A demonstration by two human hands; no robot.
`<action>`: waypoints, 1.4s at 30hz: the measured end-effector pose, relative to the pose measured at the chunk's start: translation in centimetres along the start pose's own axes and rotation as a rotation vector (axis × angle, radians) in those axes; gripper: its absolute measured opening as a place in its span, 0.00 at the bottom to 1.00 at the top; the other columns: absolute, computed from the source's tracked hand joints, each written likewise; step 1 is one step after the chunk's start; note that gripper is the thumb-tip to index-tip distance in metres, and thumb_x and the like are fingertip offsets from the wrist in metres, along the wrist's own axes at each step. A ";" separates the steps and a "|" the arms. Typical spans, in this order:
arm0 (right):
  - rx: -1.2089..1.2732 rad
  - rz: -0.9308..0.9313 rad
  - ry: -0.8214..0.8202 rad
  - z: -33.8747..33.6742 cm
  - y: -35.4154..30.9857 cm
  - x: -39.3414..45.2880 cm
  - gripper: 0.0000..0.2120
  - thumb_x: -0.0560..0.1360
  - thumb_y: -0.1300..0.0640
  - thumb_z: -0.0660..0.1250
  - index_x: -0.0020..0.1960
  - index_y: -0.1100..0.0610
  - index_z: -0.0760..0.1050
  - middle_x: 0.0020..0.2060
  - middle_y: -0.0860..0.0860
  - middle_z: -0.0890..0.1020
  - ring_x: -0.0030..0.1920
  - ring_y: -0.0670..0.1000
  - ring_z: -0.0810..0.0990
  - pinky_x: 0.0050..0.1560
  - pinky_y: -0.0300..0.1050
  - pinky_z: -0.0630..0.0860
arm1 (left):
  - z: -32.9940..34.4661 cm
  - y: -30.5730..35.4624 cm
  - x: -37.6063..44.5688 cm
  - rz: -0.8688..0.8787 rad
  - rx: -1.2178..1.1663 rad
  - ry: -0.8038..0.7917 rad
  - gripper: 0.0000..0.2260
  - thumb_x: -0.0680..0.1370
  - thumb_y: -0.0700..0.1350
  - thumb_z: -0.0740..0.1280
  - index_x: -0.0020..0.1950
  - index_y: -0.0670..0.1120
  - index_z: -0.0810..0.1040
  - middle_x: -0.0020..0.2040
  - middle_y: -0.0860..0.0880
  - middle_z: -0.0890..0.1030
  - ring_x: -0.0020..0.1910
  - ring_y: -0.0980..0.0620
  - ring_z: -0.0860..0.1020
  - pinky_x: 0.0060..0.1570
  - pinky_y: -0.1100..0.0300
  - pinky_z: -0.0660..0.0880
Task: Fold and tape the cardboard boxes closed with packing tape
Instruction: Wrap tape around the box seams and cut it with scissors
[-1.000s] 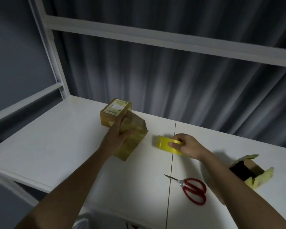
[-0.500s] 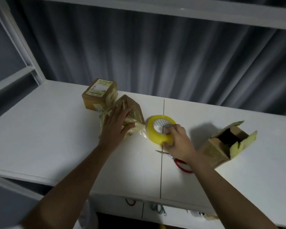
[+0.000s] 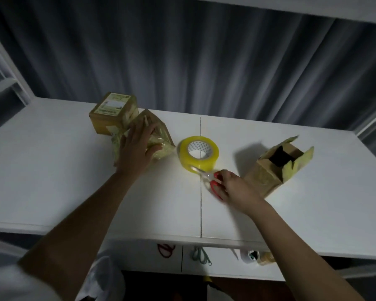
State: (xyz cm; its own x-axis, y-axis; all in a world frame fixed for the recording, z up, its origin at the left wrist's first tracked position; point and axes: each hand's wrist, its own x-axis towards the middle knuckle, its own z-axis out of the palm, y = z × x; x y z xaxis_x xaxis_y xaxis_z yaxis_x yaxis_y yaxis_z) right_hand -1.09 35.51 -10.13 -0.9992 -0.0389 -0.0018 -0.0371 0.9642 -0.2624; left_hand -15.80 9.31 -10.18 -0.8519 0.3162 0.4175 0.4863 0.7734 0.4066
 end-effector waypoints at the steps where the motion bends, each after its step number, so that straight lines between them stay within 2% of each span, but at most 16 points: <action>1: 0.065 -0.019 0.032 -0.7 -0.4 0.1 0.17 0.79 0.47 0.61 0.60 0.59 0.70 0.53 0.55 0.79 0.52 0.57 0.78 0.43 0.46 0.71 | 0.0 0.1 -0.1 0.002 0.013 0.000 0.27 0.76 0.59 0.58 0.73 0.55 0.57 0.75 0.44 0.61 0.71 0.37 0.63 0.62 0.35 0.66; 5: 0.037 -0.028 0.038 -4.3 -1.5 2.9 0.17 0.75 0.48 0.67 0.57 0.57 0.69 0.52 0.54 0.80 0.52 0.57 0.79 0.45 0.47 0.74 | 0.2 0.2 -0.6 -0.010 0.103 -0.014 0.28 0.77 0.52 0.65 0.74 0.52 0.58 0.75 0.42 0.61 0.72 0.36 0.61 0.61 0.34 0.66; 8: -0.245 -0.014 -0.097 -6.8 -3.0 6.3 0.27 0.71 0.43 0.71 0.60 0.57 0.66 0.56 0.54 0.78 0.56 0.58 0.77 0.45 0.43 0.67 | -0.2 0.7 -1.0 -0.061 0.142 -0.008 0.30 0.75 0.51 0.68 0.74 0.50 0.60 0.74 0.40 0.63 0.69 0.33 0.65 0.60 0.33 0.67; 11: -0.563 -0.079 -0.186 -8.4 -5.2 8.8 0.40 0.62 0.32 0.72 0.60 0.58 0.65 0.53 0.53 0.78 0.55 0.56 0.77 0.47 0.45 0.66 | -0.5 1.2 -1.2 -0.061 0.148 0.015 0.35 0.72 0.48 0.72 0.72 0.51 0.55 0.70 0.36 0.68 0.65 0.29 0.68 0.56 0.31 0.69; 14: -0.741 -0.156 -0.219 -8.8 -6.8 11.1 0.43 0.61 0.30 0.71 0.64 0.58 0.64 0.56 0.53 0.77 0.58 0.55 0.75 0.51 0.45 0.66 | -0.8 1.5 -1.2 -0.084 0.150 -0.001 0.35 0.72 0.49 0.72 0.71 0.52 0.54 0.71 0.37 0.67 0.66 0.30 0.67 0.56 0.31 0.68; 17: -0.781 -0.206 -0.303 -8.4 -8.2 13.2 0.46 0.59 0.30 0.73 0.65 0.57 0.64 0.58 0.54 0.77 0.60 0.55 0.74 0.56 0.45 0.67 | -0.9 1.3 -1.3 -0.099 0.156 -0.015 0.35 0.72 0.50 0.72 0.72 0.53 0.54 0.72 0.38 0.67 0.68 0.31 0.67 0.57 0.32 0.68; 20: -0.776 -0.279 -0.360 -7.6 -9.5 14.4 0.44 0.59 0.33 0.75 0.64 0.56 0.66 0.57 0.54 0.77 0.59 0.56 0.74 0.56 0.45 0.68 | -1.1 1.3 -1.3 -0.088 0.163 -0.011 0.35 0.72 0.50 0.72 0.72 0.52 0.54 0.71 0.37 0.67 0.67 0.31 0.67 0.57 0.32 0.69; 23: -0.752 -0.323 -0.387 -7.0 -10.2 14.8 0.36 0.63 0.39 0.76 0.64 0.55 0.69 0.57 0.53 0.78 0.57 0.55 0.77 0.48 0.43 0.67 | -1.1 1.2 -1.2 -0.087 0.161 -0.024 0.36 0.70 0.50 0.73 0.72 0.50 0.57 0.70 0.36 0.69 0.66 0.31 0.69 0.54 0.31 0.71; 25: -0.753 -0.367 -0.366 -6.8 -10.2 14.4 0.27 0.67 0.43 0.74 0.59 0.54 0.73 0.54 0.51 0.79 0.53 0.54 0.79 0.43 0.42 0.69 | -1.3 0.8 -1.2 -0.094 0.141 -0.023 0.34 0.72 0.51 0.71 0.72 0.51 0.57 0.71 0.37 0.68 0.67 0.32 0.68 0.56 0.32 0.70; 28: -0.802 -0.431 -0.313 -6.5 -9.6 13.1 0.18 0.69 0.47 0.74 0.55 0.54 0.76 0.52 0.50 0.79 0.52 0.54 0.80 0.42 0.43 0.69 | -2.2 -0.3 -1.4 -0.171 0.110 0.037 0.28 0.76 0.56 0.63 0.74 0.52 0.57 0.73 0.40 0.65 0.70 0.34 0.65 0.60 0.34 0.68; 31: -0.840 -0.376 -0.256 -5.0 -8.5 11.7 0.11 0.74 0.54 0.67 0.55 0.55 0.76 0.53 0.50 0.79 0.53 0.53 0.79 0.43 0.43 0.69 | -3.5 -1.5 -1.4 -0.235 0.023 0.088 0.31 0.76 0.63 0.53 0.75 0.50 0.58 0.74 0.41 0.63 0.70 0.35 0.65 0.62 0.35 0.67; 33: -0.854 -0.360 -0.214 -3.5 -7.9 10.7 0.14 0.78 0.57 0.60 0.62 0.58 0.74 0.58 0.54 0.78 0.57 0.56 0.77 0.48 0.45 0.70 | -4.2 -2.0 -1.6 -0.234 -0.057 0.124 0.32 0.75 0.66 0.53 0.75 0.51 0.55 0.74 0.42 0.64 0.69 0.36 0.66 0.62 0.36 0.68; 35: -0.789 -0.353 -0.205 -2.3 -7.6 9.9 0.16 0.81 0.57 0.53 0.63 0.60 0.74 0.59 0.58 0.77 0.60 0.59 0.74 0.53 0.48 0.71 | -5.2 -1.8 -1.8 -0.277 -0.165 0.148 0.30 0.76 0.63 0.57 0.75 0.55 0.55 0.74 0.45 0.65 0.69 0.40 0.67 0.62 0.38 0.69; 38: -0.594 -0.358 -0.131 -2.0 -7.3 9.1 0.18 0.79 0.53 0.55 0.63 0.59 0.74 0.60 0.57 0.76 0.61 0.59 0.73 0.57 0.49 0.73 | -6.5 -0.9 -2.1 -0.377 -0.312 0.135 0.29 0.78 0.56 0.62 0.75 0.55 0.55 0.72 0.49 0.68 0.67 0.44 0.70 0.63 0.44 0.69; 40: -0.121 -0.275 0.035 -2.2 -7.8 8.7 0.23 0.77 0.45 0.54 0.63 0.57 0.74 0.59 0.54 0.78 0.59 0.55 0.75 0.56 0.45 0.73 | -7.3 -0.1 -2.3 -0.420 -0.358 0.120 0.29 0.78 0.55 0.62 0.76 0.54 0.55 0.70 0.50 0.70 0.64 0.44 0.72 0.61 0.48 0.68; 42: 0.542 -0.093 0.147 -2.7 -10.0 8.4 0.22 0.76 0.42 0.63 0.64 0.53 0.73 0.55 0.47 0.79 0.54 0.47 0.78 0.54 0.39 0.73 | -8.1 0.7 -2.5 -0.446 -0.388 0.100 0.29 0.78 0.57 0.62 0.76 0.55 0.54 0.69 0.50 0.71 0.63 0.44 0.73 0.60 0.49 0.69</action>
State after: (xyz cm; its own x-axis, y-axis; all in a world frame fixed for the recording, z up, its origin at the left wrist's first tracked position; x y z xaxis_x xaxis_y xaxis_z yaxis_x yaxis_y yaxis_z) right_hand -9.15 26.29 -4.95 -0.9847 -0.0431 0.1690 -0.1524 0.6843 -0.7131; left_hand -11.78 4.68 -4.36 -0.9768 -0.0608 0.2053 0.1377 0.5562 0.8196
